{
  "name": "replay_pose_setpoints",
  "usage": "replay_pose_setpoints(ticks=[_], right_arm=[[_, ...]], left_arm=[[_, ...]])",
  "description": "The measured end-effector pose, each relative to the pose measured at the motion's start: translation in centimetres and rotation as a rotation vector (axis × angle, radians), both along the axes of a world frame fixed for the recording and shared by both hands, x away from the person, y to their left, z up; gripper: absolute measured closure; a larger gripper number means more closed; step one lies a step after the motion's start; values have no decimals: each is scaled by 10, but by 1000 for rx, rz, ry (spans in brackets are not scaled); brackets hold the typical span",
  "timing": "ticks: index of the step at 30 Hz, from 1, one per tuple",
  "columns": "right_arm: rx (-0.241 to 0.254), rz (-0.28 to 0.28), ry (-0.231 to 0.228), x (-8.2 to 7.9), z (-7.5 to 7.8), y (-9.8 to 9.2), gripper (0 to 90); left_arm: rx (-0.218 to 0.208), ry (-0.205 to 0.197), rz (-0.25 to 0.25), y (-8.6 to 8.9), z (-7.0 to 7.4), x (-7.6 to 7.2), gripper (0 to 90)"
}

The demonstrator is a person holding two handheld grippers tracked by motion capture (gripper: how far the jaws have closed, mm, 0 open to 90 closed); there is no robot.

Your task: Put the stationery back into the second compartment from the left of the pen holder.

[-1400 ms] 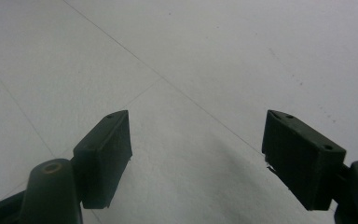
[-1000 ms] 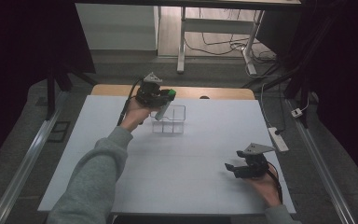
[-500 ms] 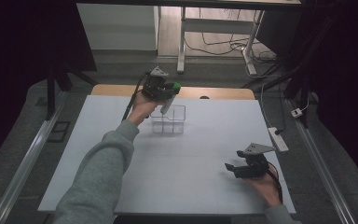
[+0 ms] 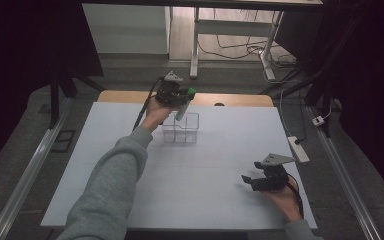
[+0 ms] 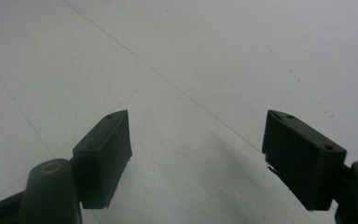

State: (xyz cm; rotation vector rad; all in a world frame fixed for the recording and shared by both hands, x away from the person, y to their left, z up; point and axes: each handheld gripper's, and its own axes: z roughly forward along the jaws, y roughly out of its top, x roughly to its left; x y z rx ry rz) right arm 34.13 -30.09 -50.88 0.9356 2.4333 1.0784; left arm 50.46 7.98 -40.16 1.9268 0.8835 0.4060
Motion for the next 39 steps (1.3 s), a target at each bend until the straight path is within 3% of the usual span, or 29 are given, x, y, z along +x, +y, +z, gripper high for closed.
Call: replay_pose_setpoints(ticks=[6, 10, 13, 23, 28, 32, 35, 39], right_arm=[[-11, 3, 1, 0, 0, 1, 234], [-9, 3, 1, -1, 0, 1, 234], [-10, 4, -1, 0, 0, 1, 234], [-9, 5, -2, -1, 1, 2, 234], [-9, 1, -3, -1, 1, 1, 234], [-6, 3, -4, -2, 1, 1, 234], [-5, 2, -6, -2, 2, 0, 234], [2, 2, -6, -1, 1, 0, 234]], left_arm=[[12, -3, 2, 2, -7, -2, 645], [25, 8, 7, 6, -8, -4, 497], [17, 14, -6, 10, -6, -6, 446], [22, 37, -42, 18, -8, -21, 415], [22, 40, -53, 25, -11, -39, 414], [58, 30, -44, 30, -12, -55, 414], [50, 26, -53, 36, -13, -70, 416], [75, 16, -57, 44, -16, -88, 416]])
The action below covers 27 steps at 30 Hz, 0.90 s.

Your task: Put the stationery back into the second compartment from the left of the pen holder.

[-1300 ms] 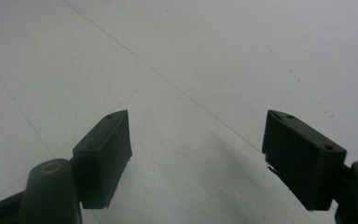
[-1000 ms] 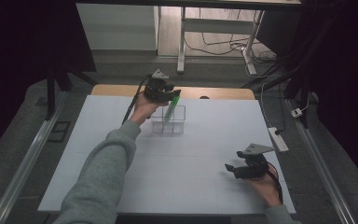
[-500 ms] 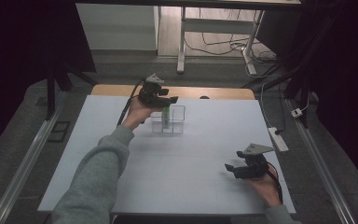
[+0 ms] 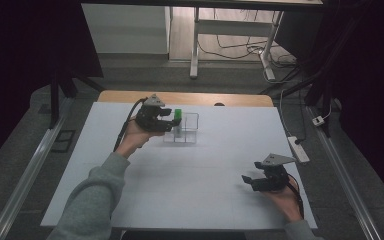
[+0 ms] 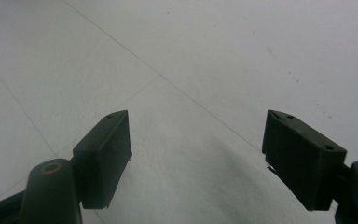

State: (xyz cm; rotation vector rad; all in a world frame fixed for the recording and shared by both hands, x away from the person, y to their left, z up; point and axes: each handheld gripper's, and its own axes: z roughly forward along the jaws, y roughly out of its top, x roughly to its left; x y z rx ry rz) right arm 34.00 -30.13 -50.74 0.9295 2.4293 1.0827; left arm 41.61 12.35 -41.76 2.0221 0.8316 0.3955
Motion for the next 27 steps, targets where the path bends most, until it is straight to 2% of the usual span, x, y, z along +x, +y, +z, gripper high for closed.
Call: replay_pose_setpoints(ticks=[3, 4, 8, 17, 27], right_arm=[[-8, -1, 1, 0, 0, 1, 235], [-12, 0, 0, -1, 1, 1, 235], [-1, 0, -6, -2, 1, 0, 235], [2, -9, -9, -4, 3, -3, 235], [6, -17, -7, -3, 2, -7, 236]], left_arm=[[-2, 1, -1, 5, -1, -8, 416], [5, -2, 10, 9, -3, -15, 417], [13, -5, 17, 17, -7, -30, 415], [37, -5, 49, 36, -24, -60, 402], [33, 32, 85, 58, -50, -86, 398]])
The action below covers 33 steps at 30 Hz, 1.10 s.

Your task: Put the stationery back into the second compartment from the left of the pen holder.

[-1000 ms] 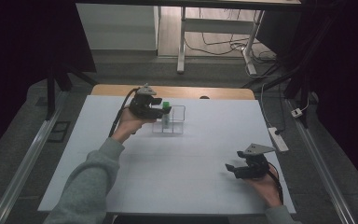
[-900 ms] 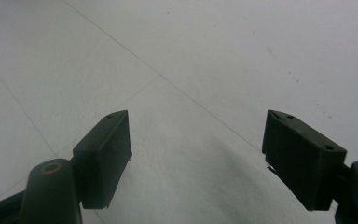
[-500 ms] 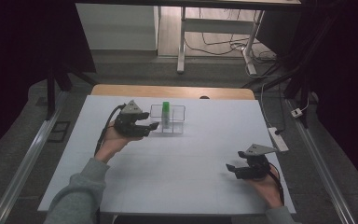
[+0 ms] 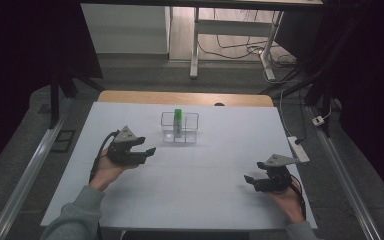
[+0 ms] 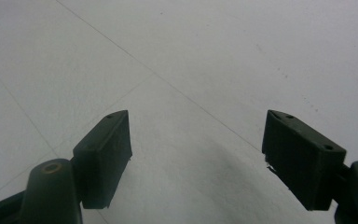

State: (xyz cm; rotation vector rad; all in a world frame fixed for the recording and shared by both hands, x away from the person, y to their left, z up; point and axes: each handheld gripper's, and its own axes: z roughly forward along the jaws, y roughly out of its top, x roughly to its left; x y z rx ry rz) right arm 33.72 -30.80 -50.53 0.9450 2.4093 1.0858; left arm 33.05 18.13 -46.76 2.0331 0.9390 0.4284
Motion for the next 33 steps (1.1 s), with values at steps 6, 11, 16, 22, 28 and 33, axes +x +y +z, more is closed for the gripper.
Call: replay_pose_setpoints(ticks=[6, 11, 16, 22, 28, 33], right_arm=[[3, -11, 1, 0, 0, -3, 236], [6, -13, 0, 1, -1, -4, 236], [8, -15, -3, 0, 0, -5, 235], [12, -23, -6, -1, -1, -8, 236], [15, -18, -7, -1, 0, -7, 237], [19, -17, -18, -3, 1, -8, 238]], left_arm=[[6, 13, 5, 10, -10, -20, 385], [-4, 20, 9, 17, -18, -31, 378], [-5, 40, 16, 22, -29, -39, 366], [-3, 54, 30, 30, -39, -45, 361], [1, 51, 47, 34, -41, -48, 351], [12, 54, 47, 34, -43, -48, 346]])
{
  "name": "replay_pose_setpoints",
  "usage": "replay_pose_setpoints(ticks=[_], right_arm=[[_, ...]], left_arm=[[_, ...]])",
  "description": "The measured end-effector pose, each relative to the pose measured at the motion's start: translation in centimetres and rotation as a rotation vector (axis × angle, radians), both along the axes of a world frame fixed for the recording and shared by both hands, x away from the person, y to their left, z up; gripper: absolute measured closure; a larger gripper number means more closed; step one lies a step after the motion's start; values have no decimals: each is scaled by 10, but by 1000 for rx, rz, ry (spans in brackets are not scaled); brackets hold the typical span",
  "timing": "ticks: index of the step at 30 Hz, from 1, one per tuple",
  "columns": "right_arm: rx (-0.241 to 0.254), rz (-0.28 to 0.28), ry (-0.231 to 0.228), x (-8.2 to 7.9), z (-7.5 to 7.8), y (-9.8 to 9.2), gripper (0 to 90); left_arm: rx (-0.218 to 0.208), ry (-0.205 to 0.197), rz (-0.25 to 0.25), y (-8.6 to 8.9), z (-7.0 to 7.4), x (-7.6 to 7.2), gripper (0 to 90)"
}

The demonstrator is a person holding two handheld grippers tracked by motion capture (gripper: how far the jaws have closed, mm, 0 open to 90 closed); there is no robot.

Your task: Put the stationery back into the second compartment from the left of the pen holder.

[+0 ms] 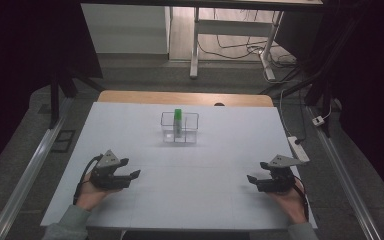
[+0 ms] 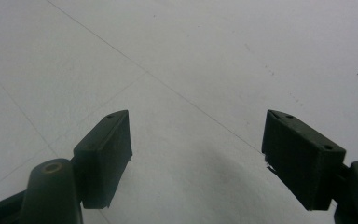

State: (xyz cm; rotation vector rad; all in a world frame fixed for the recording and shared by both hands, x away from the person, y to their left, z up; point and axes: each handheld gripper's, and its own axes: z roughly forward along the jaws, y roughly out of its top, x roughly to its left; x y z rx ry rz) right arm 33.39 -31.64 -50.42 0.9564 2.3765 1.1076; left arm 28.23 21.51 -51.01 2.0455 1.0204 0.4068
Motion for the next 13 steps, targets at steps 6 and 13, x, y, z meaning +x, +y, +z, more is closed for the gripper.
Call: replay_pose_setpoints(ticks=[6, 13], right_arm=[[0, -1, -6, -1, 1, -1, 239], [-6, 9, -8, -3, 2, 0, 238]], left_arm=[[4, 2, 0, 0, -1, 1, 340], [4, 2, 3, 1, -1, 1, 330]])
